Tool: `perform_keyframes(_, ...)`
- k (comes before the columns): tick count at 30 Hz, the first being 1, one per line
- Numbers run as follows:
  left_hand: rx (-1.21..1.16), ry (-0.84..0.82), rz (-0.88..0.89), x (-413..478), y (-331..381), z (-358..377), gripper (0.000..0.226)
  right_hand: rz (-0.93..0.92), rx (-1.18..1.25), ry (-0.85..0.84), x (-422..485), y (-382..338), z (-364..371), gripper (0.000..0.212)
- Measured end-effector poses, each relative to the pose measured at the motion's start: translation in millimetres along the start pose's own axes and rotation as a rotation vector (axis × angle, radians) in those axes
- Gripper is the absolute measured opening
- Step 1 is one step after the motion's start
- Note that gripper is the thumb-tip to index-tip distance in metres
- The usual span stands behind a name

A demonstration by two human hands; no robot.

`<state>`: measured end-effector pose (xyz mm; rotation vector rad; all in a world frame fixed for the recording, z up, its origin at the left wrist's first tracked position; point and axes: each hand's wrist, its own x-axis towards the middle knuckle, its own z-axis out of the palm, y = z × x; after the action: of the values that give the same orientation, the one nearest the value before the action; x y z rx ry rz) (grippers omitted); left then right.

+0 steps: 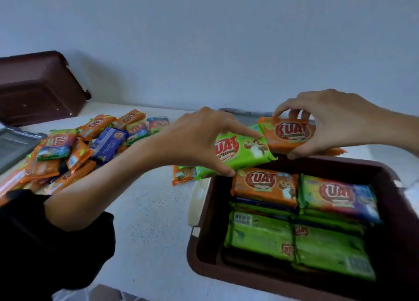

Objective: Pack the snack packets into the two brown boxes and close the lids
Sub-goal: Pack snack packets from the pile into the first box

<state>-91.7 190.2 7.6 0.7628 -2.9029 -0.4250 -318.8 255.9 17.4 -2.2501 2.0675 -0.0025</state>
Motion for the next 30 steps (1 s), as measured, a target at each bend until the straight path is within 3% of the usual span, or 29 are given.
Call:
perform_keyframes(5, 0.049, -0.206, 0.231, 6.1, 36.4, 26.1, 0.068, 0.090, -0.039, -0.200, -67.6, 7.9, 20.4, 0.077)
perform_keyframes(12, 0.234, -0.432, 0.375, 13.7, 53.3, 75.5, 0.068, 0.107, -0.063, -0.317, -111.8, -0.6, 60.5, 0.078)
perform_keyframes(19, 0.357, -0.405, 0.365, 12.7, 51.0, 110.5, 0.072, 0.053, -0.178, -0.261, -121.0, -10.0, 96.9, 0.077)
perform_keyframes(22, 0.379, -0.384, 0.360, 8.8, 49.8, 115.8, 0.072, 0.000, -0.264, -0.124, -121.0, -3.0, 109.6, 0.076)
perform_keyframes(30, 0.391, -0.355, 0.349, 9.3, 58.5, 117.6, 0.071, -0.090, -0.283, -0.315, -118.0, -10.8, 110.0, 0.078)
